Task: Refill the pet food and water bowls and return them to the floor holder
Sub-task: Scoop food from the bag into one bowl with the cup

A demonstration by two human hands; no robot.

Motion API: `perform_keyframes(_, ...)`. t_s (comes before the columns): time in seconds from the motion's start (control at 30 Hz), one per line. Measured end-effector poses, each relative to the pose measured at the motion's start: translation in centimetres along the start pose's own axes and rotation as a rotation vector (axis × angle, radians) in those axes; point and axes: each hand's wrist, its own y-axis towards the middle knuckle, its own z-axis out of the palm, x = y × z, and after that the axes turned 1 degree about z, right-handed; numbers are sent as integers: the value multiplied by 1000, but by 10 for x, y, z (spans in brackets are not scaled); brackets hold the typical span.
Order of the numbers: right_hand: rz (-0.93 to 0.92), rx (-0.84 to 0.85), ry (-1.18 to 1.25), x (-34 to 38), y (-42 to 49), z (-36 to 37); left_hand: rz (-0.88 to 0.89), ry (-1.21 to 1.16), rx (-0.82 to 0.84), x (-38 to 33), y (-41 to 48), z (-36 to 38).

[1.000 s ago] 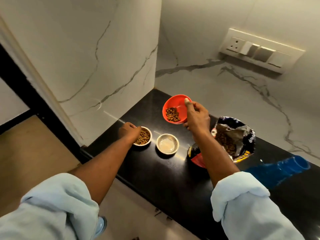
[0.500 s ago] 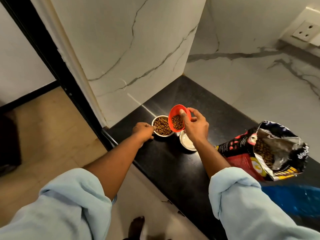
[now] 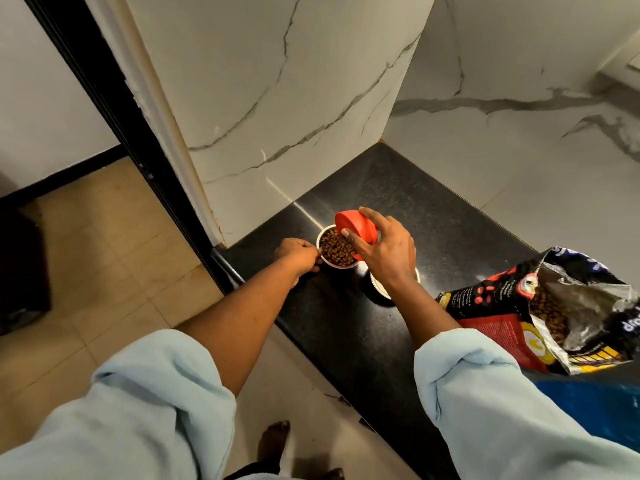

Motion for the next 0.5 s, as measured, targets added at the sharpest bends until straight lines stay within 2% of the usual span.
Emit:
perform_keyframes(0.17,-19,-53,-32,-5,0,1,3,-18,9,1,-1,1)
perform_keyframes(0.37,-172,-37,-168,-4,5,-2,-29,-58,57,0,1,-2)
perform_keyframes(0.5,-113,-106,-75,-1,6,-6,-18,-59,63,1,1,-2)
